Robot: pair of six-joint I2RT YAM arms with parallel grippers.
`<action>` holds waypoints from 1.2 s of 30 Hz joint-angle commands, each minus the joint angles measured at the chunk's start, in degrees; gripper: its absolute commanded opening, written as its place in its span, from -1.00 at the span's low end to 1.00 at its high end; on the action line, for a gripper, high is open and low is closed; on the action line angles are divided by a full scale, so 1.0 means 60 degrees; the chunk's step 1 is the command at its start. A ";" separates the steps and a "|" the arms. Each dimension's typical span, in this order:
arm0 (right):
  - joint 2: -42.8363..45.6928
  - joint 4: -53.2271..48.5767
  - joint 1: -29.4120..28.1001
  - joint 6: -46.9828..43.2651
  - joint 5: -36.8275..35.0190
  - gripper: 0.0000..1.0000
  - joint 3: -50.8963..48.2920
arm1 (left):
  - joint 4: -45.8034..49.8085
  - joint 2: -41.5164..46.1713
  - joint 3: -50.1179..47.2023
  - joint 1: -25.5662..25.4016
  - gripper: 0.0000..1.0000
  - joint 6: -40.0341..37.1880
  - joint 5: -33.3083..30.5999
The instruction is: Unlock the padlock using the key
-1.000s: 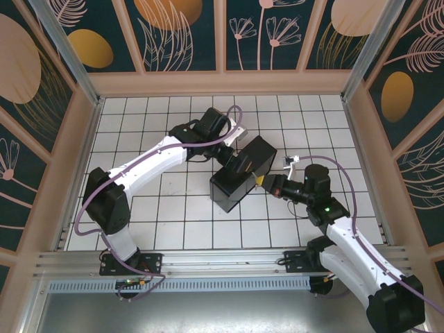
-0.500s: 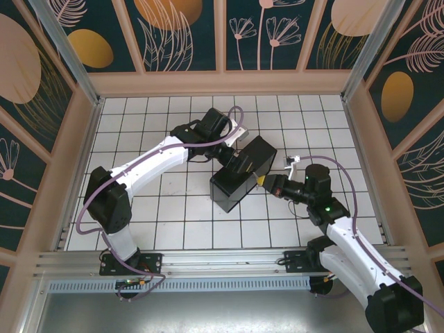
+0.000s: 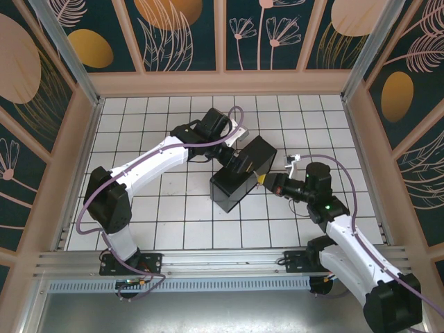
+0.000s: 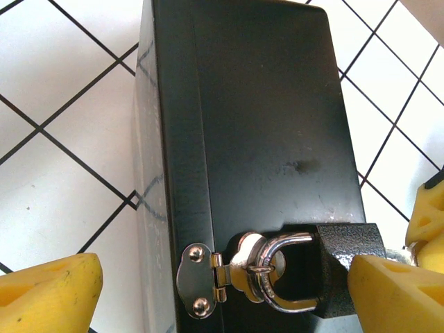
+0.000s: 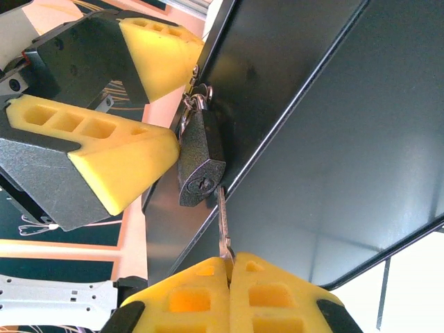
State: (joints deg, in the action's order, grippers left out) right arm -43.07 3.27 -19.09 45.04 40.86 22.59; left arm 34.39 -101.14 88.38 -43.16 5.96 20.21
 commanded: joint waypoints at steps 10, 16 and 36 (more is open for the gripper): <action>-0.0019 0.0452 0.0060 -0.0269 0.0375 -0.91 0.0307 | 0.0143 -0.0168 -0.0337 -0.0037 0.80 -0.0229 -0.0304; -0.0239 0.0665 0.0098 -0.0312 0.0418 -0.91 0.0307 | 0.0101 -0.0120 -0.0406 -0.0030 0.79 -0.0219 -0.0293; -0.0955 0.1617 0.0620 -0.0016 0.1840 -0.91 0.0256 | 0.0210 -0.0174 -0.0493 -0.0040 0.76 -0.0675 -0.0225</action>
State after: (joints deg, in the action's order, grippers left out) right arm -48.10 8.29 -16.29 44.34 47.33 23.20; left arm 32.42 -101.03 87.37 -43.16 4.67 20.86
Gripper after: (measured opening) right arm 0.049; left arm 0.884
